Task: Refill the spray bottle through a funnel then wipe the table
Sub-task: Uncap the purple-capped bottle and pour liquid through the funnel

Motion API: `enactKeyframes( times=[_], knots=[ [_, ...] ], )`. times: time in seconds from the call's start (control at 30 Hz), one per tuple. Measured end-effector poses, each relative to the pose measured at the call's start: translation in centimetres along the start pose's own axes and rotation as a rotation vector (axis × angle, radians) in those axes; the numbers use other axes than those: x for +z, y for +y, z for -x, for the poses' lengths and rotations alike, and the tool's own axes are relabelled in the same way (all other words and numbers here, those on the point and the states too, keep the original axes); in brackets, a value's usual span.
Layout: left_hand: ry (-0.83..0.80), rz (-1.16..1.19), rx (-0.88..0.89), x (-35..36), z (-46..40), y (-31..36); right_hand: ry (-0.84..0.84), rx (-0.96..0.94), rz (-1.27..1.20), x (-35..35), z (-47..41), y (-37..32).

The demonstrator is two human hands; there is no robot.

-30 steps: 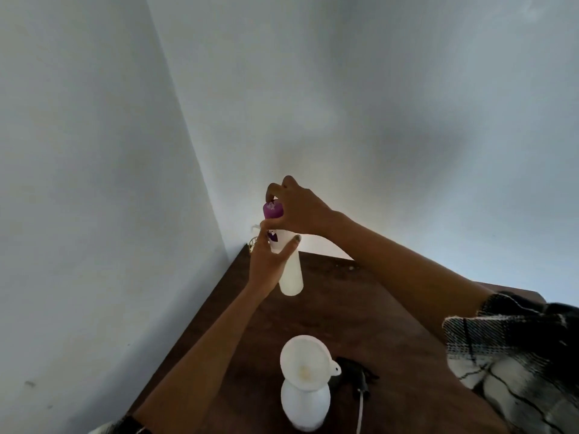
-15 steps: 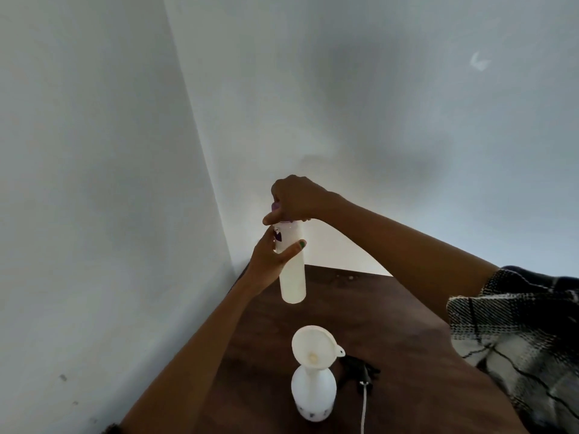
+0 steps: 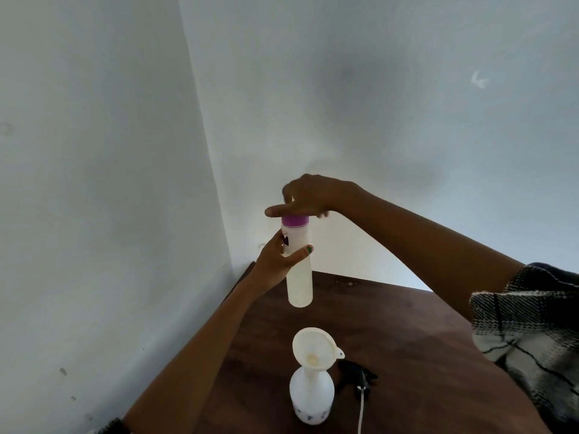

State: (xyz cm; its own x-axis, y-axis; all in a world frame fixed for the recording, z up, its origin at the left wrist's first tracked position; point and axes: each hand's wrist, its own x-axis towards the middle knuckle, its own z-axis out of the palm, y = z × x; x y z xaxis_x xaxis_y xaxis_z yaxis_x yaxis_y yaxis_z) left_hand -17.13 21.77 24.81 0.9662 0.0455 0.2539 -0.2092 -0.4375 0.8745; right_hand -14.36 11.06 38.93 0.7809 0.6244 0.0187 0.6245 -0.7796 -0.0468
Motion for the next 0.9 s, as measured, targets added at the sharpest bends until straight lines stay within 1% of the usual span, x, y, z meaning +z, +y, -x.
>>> enactKeyframes(
  times=[0.07, 0.23, 0.27, 0.33, 0.4, 0.43, 0.47, 0.6, 0.63, 0.7, 0.77, 0.83, 0.9],
  knots=[
    [0.012, -0.018, 0.002, -0.1, 0.0, 0.0, -0.108, 0.072, 0.019, 0.3, 0.0, -0.1],
    [-0.011, -0.035, 0.006, 0.2, 0.2, -0.7, -0.324, -0.064, -0.088, -0.5, 0.3, 0.3],
    [-0.009, -0.031, 0.001, 0.2, 0.2, -0.8, -0.321, -0.066, -0.092, -0.6, 0.3, 0.4],
    [-0.001, -0.015, -0.007, 0.2, 0.1, -0.7, -0.24, -0.02, -0.071, -0.5, 0.3, 0.2],
    [-0.001, -0.014, -0.006, 0.2, 0.0, -0.5, -0.154, 0.033, 0.033, -0.2, 0.3, -0.1],
    [-0.004, -0.021, -0.006, 0.2, -0.1, -0.5, -0.134, 0.029, 0.076, -0.1, 0.0, -0.1],
    [-0.005, -0.027, -0.004, 0.2, -0.1, -0.5, -0.147, 0.011, 0.084, 0.0, -0.2, -0.1],
    [-0.02, -0.036, -0.008, 0.2, -0.1, -0.8, -0.363, -0.109, -0.072, -1.3, 0.1, 0.1],
    [-0.021, -0.03, -0.009, 0.2, 0.0, -0.8, -0.382, -0.119, -0.09, -1.5, 0.2, 0.0],
    [-0.027, -0.029, 0.004, 0.2, -0.1, -0.8, -0.329, -0.028, -0.11, -1.4, 0.4, -0.2],
    [-0.027, -0.041, 0.012, 0.2, -0.2, -0.8, -0.269, 0.094, -0.063, -0.9, 0.3, -0.4],
    [-0.028, -0.053, 0.013, 0.3, -0.3, -0.8, -0.233, 0.09, 0.011, -0.4, -0.1, -0.3],
    [-0.037, -0.066, 0.012, 0.4, -0.4, -0.8, -0.3, 0.044, -0.003, -0.4, -0.2, -0.1]
  ],
)
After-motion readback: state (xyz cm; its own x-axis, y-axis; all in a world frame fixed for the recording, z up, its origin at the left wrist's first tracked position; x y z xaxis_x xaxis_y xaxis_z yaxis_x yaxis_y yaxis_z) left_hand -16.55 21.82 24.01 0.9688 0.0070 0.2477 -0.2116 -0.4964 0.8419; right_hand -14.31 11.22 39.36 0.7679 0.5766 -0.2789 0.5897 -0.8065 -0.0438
